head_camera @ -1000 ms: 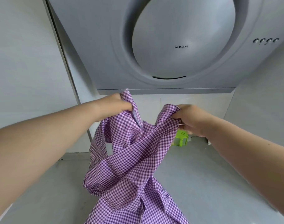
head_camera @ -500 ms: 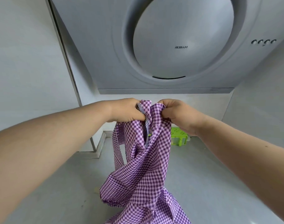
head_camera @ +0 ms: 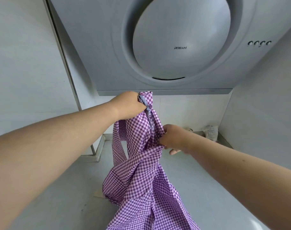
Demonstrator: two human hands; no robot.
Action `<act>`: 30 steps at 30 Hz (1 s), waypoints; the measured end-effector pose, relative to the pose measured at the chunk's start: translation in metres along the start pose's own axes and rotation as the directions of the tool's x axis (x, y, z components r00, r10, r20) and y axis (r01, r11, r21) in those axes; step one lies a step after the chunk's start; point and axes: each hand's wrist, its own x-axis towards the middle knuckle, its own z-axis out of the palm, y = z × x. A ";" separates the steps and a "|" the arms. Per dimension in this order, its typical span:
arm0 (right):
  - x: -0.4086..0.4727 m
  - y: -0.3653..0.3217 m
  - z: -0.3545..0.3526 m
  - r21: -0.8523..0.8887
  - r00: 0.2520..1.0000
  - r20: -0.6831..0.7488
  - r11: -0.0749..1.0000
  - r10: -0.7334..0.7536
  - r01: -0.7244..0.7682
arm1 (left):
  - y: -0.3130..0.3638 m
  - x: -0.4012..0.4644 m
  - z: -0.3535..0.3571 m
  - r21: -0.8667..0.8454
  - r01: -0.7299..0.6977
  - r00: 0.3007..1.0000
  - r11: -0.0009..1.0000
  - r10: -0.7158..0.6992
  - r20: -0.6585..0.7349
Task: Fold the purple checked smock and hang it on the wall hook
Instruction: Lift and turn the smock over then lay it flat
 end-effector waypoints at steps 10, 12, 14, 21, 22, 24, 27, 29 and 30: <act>0.004 0.003 0.008 0.336 0.992 -0.083 0.940 0.092 -0.059 | -0.040 -0.029 -0.035 0.106 0.069 0.995 0.992 -0.060 -0.078; 0.000 -0.008 0.011 0.541 0.992 -0.058 0.838 0.115 -0.065 | -0.048 -0.037 -0.048 0.126 0.087 0.990 0.988 -0.072 -0.122; -0.004 -0.016 0.016 0.646 0.995 -0.001 0.759 0.099 -0.075 | -0.057 -0.049 -0.063 0.144 0.104 0.985 0.984 -0.082 -0.150; -0.044 -0.042 0.036 0.417 0.967 0.196 0.907 -0.160 0.065 | -0.081 -0.095 -0.098 0.224 0.182 0.969 0.958 -0.135 -0.208; -0.048 -0.044 0.041 0.293 0.960 0.199 0.947 -0.195 0.132 | -0.080 -0.101 -0.102 0.232 0.192 0.965 0.954 -0.140 -0.221; -0.059 -0.049 0.050 -0.028 0.932 0.252 0.961 -0.260 0.275 | -0.077 -0.117 -0.112 0.250 0.227 0.953 0.941 -0.162 -0.257; -0.063 -0.044 0.063 -0.337 0.892 0.360 0.853 -0.273 0.397 | -0.071 -0.142 -0.126 0.253 0.280 0.926 0.926 -0.191 -0.326; -0.063 -0.030 0.064 -0.372 0.909 0.334 0.851 -0.248 0.369 | -0.066 -0.157 -0.134 0.260 0.322 0.901 0.910 -0.211 -0.379; -0.062 -0.022 0.063 -0.300 0.921 0.303 0.893 -0.243 0.334 | -0.064 -0.163 -0.139 0.259 0.343 0.889 0.903 -0.222 -0.400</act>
